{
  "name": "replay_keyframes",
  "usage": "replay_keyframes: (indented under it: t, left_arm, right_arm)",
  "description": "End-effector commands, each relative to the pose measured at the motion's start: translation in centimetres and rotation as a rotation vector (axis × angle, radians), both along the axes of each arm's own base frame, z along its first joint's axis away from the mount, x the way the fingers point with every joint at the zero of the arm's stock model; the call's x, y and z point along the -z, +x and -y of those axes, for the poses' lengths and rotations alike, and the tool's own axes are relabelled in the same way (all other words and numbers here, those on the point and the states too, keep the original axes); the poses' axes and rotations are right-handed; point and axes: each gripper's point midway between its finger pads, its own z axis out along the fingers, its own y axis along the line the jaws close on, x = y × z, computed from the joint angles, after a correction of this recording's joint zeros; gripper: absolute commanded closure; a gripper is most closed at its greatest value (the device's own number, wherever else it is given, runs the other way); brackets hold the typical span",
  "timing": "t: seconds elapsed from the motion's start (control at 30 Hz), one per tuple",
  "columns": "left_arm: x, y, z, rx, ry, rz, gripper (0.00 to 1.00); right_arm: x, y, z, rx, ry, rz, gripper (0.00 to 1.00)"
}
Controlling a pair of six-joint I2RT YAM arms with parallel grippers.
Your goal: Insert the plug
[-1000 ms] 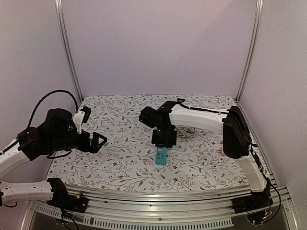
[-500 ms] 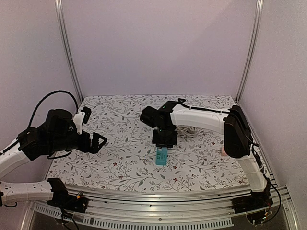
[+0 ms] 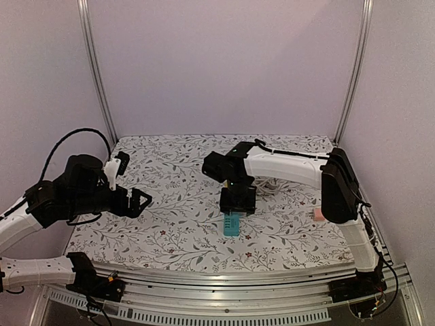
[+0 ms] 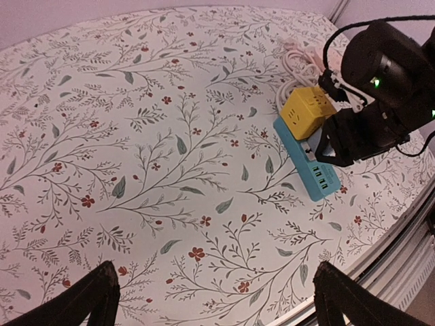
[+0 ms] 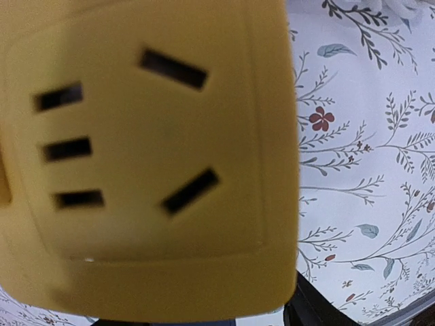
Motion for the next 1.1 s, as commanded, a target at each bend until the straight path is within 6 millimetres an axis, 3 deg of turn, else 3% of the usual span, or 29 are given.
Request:
replay_keyframes:
  t: [0.0, 0.23, 0.4, 0.5, 0.73, 1.07]
  left_arm:
    - [0.2, -0.2, 0.1, 0.017, 0.006, 0.004, 0.01]
    - [0.0, -0.2, 0.0, 0.017, 0.000, 0.012, 0.00]
    - [-0.3, -0.2, -0.1, 0.012, -0.006, 0.024, 0.01]
    - [-0.5, -0.2, -0.3, 0.008, -0.009, 0.032, 0.00]
    - [-0.7, -0.3, -0.3, 0.006, -0.014, 0.039, 0.00]
    - [-0.9, -0.4, -0.1, 0.021, -0.025, 0.044, 0.01]
  right_arm:
    - [-2.6, -0.4, 0.2, 0.013, 0.041, 0.008, 0.36]
    - [-5.7, -0.6, 0.2, 0.017, 0.102, 0.044, 0.20]
    - [-7.9, -1.9, 2.4, 0.068, 0.119, 0.056, 0.09]
    - [-8.8, -3.3, 4.4, 0.109, 0.114, 0.050, 0.02]
    - [-9.0, -6.3, 10.2, 0.226, 0.023, 0.018, 0.01]
    - [-7.8, -7.1, 18.7, 0.718, 0.085, -0.005, 0.01]
